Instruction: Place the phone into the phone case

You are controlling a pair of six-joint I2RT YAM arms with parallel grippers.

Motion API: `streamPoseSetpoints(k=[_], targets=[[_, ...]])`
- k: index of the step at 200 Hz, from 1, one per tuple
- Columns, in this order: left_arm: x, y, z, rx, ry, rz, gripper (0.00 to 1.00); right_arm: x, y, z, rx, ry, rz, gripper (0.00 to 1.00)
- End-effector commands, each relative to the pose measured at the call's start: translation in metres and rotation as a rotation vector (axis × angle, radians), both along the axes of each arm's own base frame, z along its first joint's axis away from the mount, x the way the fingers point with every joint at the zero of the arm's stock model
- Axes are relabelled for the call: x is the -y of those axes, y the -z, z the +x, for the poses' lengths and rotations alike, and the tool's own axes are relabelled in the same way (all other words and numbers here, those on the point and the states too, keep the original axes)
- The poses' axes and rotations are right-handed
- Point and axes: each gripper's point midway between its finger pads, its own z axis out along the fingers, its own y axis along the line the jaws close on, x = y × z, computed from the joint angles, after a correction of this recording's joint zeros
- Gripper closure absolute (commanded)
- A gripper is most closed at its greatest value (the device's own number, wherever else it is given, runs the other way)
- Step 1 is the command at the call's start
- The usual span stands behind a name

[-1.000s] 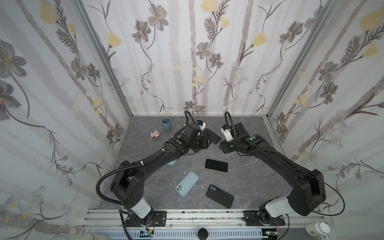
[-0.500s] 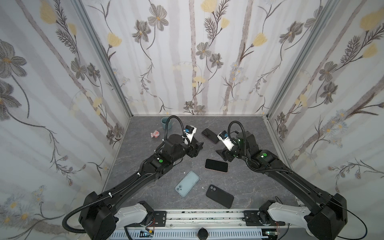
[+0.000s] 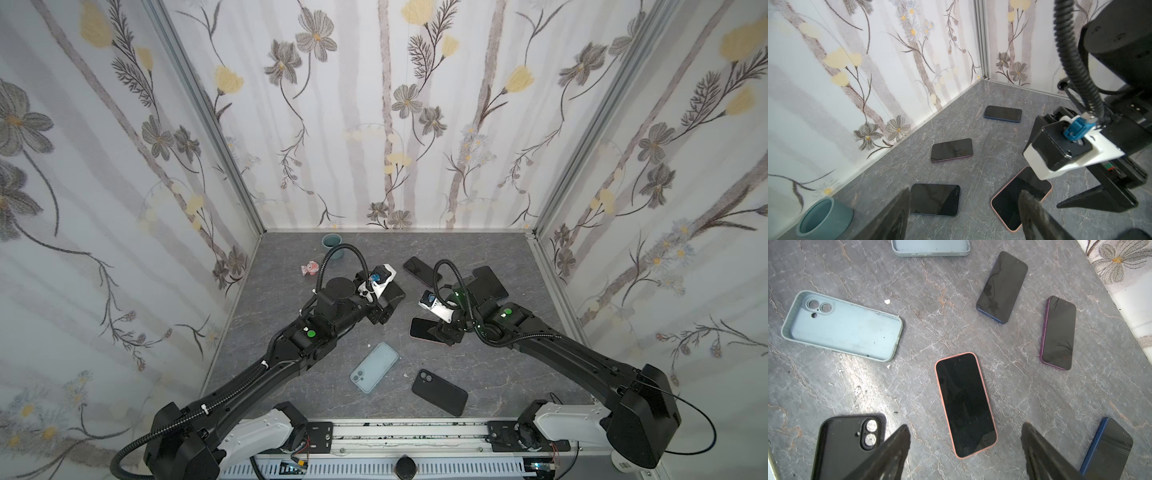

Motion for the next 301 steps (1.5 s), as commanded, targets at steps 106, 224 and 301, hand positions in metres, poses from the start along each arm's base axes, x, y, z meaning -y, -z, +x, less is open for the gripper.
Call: streamPoseSetpoints(k=[106, 224, 301], targets=[[-0.004, 0.023, -0.030, 0.094, 0.156, 0.174, 0.06, -0.006, 0.033, 0.007, -0.035, -0.030, -0.081, 0.00], [-0.014, 0.044, -0.010, 0.018, 0.036, 0.228, 0.00, 0.008, 0.093, 0.016, -0.192, -0.047, -0.171, 0.00], [-0.012, 0.053, -0.011, -0.003, 0.052, 0.246, 0.00, 0.016, 0.124, 0.029, -0.270, -0.047, -0.238, 0.00]])
